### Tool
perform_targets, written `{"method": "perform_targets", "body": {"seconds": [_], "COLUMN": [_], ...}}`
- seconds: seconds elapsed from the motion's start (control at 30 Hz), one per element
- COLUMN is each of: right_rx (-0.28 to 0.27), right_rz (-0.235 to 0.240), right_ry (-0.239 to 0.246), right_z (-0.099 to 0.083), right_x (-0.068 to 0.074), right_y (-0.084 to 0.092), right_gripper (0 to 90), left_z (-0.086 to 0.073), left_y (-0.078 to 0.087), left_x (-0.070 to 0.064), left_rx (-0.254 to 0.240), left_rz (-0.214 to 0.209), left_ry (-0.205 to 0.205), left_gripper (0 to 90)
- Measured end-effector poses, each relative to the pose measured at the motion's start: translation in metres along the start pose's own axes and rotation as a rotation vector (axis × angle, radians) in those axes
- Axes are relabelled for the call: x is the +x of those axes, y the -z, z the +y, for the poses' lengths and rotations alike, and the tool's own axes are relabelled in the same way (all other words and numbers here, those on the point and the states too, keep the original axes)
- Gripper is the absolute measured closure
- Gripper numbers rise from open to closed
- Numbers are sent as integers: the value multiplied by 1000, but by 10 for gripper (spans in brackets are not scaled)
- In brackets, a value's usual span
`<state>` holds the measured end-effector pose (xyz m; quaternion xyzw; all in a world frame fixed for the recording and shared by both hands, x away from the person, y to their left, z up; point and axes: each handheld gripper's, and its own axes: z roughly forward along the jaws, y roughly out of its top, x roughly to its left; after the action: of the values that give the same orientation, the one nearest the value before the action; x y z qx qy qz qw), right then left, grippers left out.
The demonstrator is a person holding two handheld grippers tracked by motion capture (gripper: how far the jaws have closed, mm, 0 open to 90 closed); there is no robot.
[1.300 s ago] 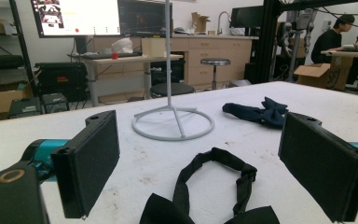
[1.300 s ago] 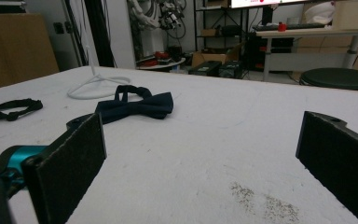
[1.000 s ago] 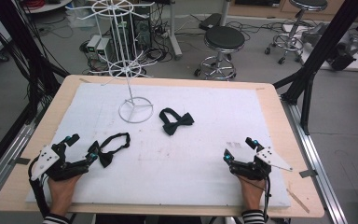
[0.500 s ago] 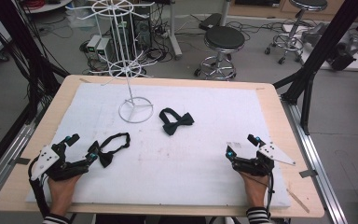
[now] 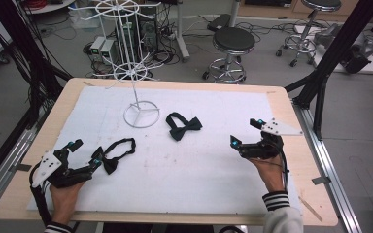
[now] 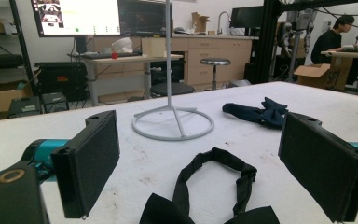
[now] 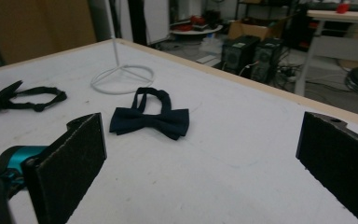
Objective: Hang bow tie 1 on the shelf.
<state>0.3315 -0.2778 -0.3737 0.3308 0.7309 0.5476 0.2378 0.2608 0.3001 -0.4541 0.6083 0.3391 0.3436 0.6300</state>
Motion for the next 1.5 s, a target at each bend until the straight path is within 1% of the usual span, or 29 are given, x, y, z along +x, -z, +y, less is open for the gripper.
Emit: {"method": "perform_targets", "body": {"seconds": [0.03, 0.07, 0.13, 0.17, 0.23, 0.3, 0.37, 0.43, 0.47, 0.57, 0.6, 0.63, 0.67, 0.73, 0.77, 0.8, 0.83, 0.87, 0.9, 0.97, 1.0, 1.07, 1.1, 1.2, 1.3, 1.33, 1.4, 1.47, 1.5], "right_rx": [0, 27, 54, 54, 68, 98, 111, 117, 133, 154, 177, 177, 177, 222, 222, 214, 214, 253, 262, 255, 281, 290, 295, 312, 344, 358, 374, 413, 415], "right_rz": [0, 28, 50, 50, 74, 118, 122, 133, 154, 173, 186, 186, 197, 214, 214, 244, 244, 246, 255, 261, 281, 281, 299, 308, 334, 352, 356, 377, 385], "right_ry": [0, 33, 52, 52, 82, 114, 119, 151, 167, 185, 224, 224, 250, 269, 269, 301, 301, 333, 346, 349, 347, 360, 361, 366, 382, 388, 390, 404, 411], "right_z": [0, 9, 16, 16, 25, 36, 38, 44, 49, 54, 58, 58, 61, 64, 64, 66, 66, 69, 70, 71, 74, 75, 77, 79, 81, 82, 82, 81, 80], "right_x": [0, -3, -6, -6, -9, -15, -15, -17, -18, -18, -18, -18, -17, -17, -17, -17, -17, -16, -16, -17, -18, -18, -20, -21, -22, -22, -22, -22, -21], "right_y": [0, -8, -15, -15, -23, -35, -38, -45, -53, -60, -68, -68, -74, -82, -82, -88, -88, -96, -100, -103, -109, -112, -119, -125, -136, -144, -148, -161, -165], "right_gripper": [7, 8, 8, 8, 8, 8, 8, 8, 8, 8, 8, 8, 8, 19, 19, 39, 39, 38, 37, 37, 37, 37, 37, 37, 37, 37, 37, 37, 37], "left_z": [0, 0, 0, 0, 0, 0, 0, 0, 0, 0, 0, 0, 0, 0, 0, 0, 0, 0, 0, 0, 0, 0, 0, 0, 0, 0, 0, 0, 0], "left_y": [0, 0, 0, 0, 0, 0, 0, 0, 0, 0, 0, 0, 0, 0, 0, 0, 0, 0, 0, 0, 0, 0, 0, 0, 0, 0, 0, 0, 0], "left_x": [0, 0, 0, 0, 0, 0, 0, 0, 1, 1, 0, 1, 1, 1, 1, 1, 1, 1, 1, 1, 1, 1, 1, 1, 1, 1, 1, 1, 1], "left_rx": [0, 0, 0, 1, 0, 0, 1, 0, 3, 3, 2, 4, 3, 3, 3, 3, 3, 3, 3, 3, 4, 5, 5, 5, 6, 5, 6, 6, 6], "left_rz": [1, 0, 0, 1, 1, 2, 2, 2, 2, 2, 1, 2, 1, 2, 2, 2, 2, 2, 2, 3, 2, 2, 0, 1, 0, 1, 1, 1, 1], "left_ry": [0, 1, 1, 3, 3, 3, 0, 3, 0, 0, 2, 0, 1, -1, -1, 0, 0, 1, 1, 0, 0, -1, 0, 0, 1, 1, 0, 0, 0], "left_gripper": [128, 128, 128, 128, 128, 128, 128, 128, 128, 128, 128, 128, 128, 128, 128, 128, 128, 128, 128, 128, 128, 128, 128, 128, 128, 128, 128, 128, 128]}}
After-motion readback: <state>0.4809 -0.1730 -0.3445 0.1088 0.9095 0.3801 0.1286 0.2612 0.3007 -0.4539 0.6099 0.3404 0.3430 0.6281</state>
